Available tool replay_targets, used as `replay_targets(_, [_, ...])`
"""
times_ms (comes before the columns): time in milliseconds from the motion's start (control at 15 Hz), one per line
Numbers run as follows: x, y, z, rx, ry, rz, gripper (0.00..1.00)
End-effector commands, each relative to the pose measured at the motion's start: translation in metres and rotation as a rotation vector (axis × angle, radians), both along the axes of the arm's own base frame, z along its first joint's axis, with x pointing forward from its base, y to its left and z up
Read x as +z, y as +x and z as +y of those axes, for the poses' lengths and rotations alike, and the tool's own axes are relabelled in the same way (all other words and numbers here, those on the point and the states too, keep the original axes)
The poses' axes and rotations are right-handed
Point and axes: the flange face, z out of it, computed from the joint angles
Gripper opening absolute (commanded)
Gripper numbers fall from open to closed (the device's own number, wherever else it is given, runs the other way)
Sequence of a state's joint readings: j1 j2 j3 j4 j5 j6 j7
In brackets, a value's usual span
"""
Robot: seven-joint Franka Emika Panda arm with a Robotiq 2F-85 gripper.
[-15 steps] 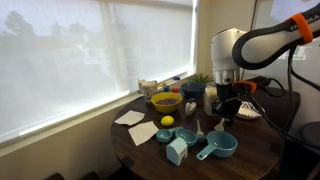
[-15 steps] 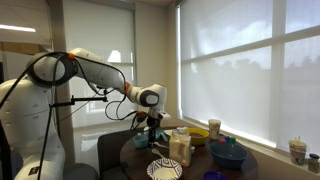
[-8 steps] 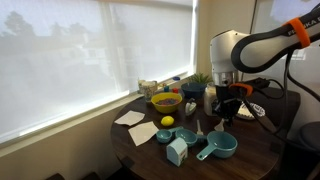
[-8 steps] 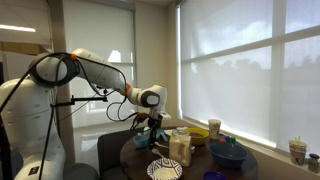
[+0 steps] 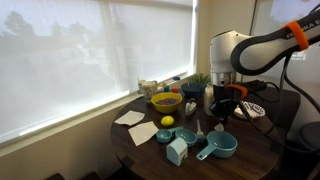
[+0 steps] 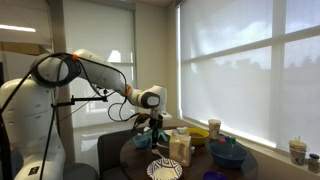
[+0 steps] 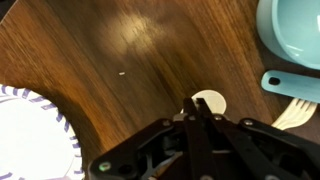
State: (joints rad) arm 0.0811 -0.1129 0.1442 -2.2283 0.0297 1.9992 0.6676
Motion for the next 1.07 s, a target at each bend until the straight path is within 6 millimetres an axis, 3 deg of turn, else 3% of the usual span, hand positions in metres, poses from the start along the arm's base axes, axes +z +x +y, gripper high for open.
replay_targets(0, [-0.007, 0.003, 0.005, -0.011, -0.014, -0.039, 0.01])
replay_targets(400, [-0.019, 0.001, 0.004, -0.013, 0.004, -0.038, 0.01])
replay_targets(1000, [-0.021, 0.003, 0.006, -0.010, 0.005, -0.057, 0.01])
